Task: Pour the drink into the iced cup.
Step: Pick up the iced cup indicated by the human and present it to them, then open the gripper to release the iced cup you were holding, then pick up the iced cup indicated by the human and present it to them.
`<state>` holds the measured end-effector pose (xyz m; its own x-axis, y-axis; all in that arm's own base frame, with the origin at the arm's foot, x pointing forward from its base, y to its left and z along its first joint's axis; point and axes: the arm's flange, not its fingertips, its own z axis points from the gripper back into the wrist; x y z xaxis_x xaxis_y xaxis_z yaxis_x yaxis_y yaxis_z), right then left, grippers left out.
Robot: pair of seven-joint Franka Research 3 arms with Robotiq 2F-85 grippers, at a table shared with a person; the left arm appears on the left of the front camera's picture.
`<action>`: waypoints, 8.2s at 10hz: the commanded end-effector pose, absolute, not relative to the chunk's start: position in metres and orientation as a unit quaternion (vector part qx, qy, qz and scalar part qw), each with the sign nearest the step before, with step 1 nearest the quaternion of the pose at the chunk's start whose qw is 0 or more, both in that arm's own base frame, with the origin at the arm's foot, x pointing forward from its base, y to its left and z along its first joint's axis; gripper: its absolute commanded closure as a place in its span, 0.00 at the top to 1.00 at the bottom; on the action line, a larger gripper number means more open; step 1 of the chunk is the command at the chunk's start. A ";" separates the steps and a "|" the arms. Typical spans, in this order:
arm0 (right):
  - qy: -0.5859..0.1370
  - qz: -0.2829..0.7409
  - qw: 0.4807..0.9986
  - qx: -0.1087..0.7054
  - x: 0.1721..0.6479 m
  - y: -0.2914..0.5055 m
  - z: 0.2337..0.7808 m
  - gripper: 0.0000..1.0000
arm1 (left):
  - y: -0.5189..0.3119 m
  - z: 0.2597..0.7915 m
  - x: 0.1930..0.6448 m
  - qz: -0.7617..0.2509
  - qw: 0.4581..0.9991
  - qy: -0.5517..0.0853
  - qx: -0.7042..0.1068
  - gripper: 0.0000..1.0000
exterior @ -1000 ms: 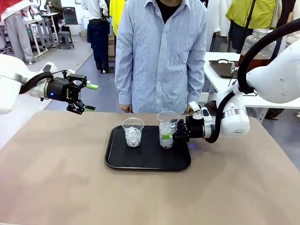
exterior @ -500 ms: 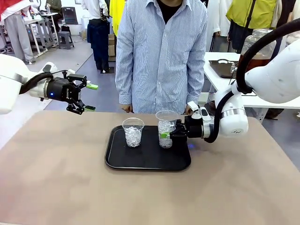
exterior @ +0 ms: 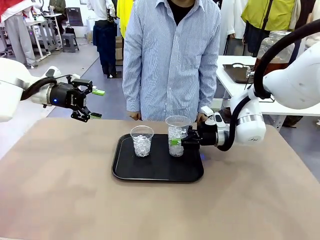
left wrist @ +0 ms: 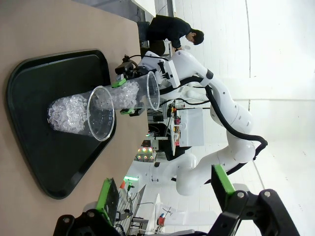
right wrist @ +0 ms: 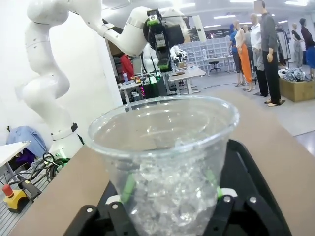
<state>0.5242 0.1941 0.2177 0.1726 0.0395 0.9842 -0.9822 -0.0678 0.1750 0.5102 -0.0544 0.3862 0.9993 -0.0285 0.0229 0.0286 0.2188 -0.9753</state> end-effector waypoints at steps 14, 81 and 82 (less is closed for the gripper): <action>-0.478 0.503 0.517 0.501 0.577 0.171 0.345 0.68 | -0.054 0.387 0.504 -0.021 0.781 -0.008 -0.624 1.00; -0.484 0.483 0.551 0.478 0.519 0.027 0.289 1.00 | -0.054 0.387 0.504 -0.021 0.781 -0.008 -0.624 1.00; -0.484 0.483 0.551 0.478 0.519 0.027 0.289 1.00 | -0.054 0.387 0.504 -0.021 0.781 -0.008 -0.624 1.00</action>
